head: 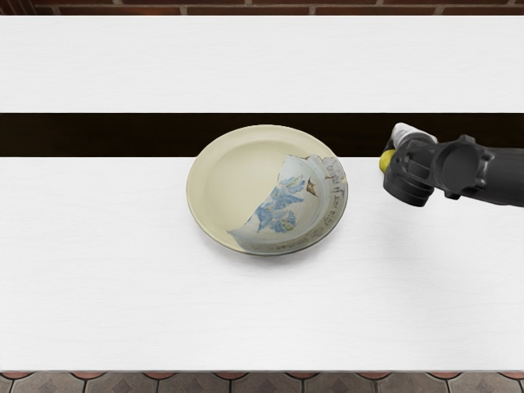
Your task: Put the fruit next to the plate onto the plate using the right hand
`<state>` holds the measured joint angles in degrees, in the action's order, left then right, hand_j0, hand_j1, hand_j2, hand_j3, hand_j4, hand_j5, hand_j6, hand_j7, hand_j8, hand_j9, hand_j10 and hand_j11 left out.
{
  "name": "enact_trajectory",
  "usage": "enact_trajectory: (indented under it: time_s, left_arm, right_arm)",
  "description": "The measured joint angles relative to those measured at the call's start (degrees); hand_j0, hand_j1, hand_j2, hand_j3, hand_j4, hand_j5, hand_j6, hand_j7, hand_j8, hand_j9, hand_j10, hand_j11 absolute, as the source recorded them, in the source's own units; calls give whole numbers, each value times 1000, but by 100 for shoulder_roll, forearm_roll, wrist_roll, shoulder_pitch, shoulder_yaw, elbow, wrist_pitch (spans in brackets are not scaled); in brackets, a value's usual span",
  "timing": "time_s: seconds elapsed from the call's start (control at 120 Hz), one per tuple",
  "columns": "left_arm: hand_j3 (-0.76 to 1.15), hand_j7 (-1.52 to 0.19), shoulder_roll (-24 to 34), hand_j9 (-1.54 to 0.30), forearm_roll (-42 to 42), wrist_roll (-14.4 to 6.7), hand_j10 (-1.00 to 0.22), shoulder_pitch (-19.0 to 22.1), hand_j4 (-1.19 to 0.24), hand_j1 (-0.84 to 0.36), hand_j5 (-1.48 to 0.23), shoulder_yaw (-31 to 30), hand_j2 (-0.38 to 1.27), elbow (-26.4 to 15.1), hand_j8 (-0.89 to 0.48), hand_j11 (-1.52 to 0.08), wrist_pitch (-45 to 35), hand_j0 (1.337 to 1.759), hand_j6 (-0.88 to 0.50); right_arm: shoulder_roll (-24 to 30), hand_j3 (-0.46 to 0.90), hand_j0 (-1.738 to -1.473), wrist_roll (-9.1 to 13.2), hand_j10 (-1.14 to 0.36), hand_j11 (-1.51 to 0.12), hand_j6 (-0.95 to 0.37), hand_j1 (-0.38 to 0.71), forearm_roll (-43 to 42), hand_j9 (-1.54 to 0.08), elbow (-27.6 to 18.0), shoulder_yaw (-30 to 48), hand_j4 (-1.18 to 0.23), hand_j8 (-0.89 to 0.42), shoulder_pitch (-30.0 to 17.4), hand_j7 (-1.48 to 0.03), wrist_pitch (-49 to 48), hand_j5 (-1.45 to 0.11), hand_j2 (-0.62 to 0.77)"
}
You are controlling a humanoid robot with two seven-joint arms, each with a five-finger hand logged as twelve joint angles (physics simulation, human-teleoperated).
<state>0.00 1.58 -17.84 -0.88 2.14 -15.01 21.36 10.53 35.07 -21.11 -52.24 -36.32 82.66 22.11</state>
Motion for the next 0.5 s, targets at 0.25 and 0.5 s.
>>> enact_trajectory:
  time_s: [0.25, 0.5]
  left_arm:
    - [0, 0, 0, 0, 0, 0, 0, 0, 0, 349, 0, 4, 0, -1, 0, 0, 0, 1658, 0]
    - [0, 0, 0, 0, -1, 0, 0, 0, 0, 349, 0, 2, 0, -1, 0, 0, 0, 1658, 0]
  right_arm:
    - [-3, -1, -1640, 5, -617, -750, -351, 227, -90, -754, 28, 23, -544, -482, -78, -765, 5, -749, -126]
    - [-4, -2, -1635, 9, -671, -833, -321, 289, -83, -838, 22, 25, -483, -459, -107, -842, -2, -822, -6]
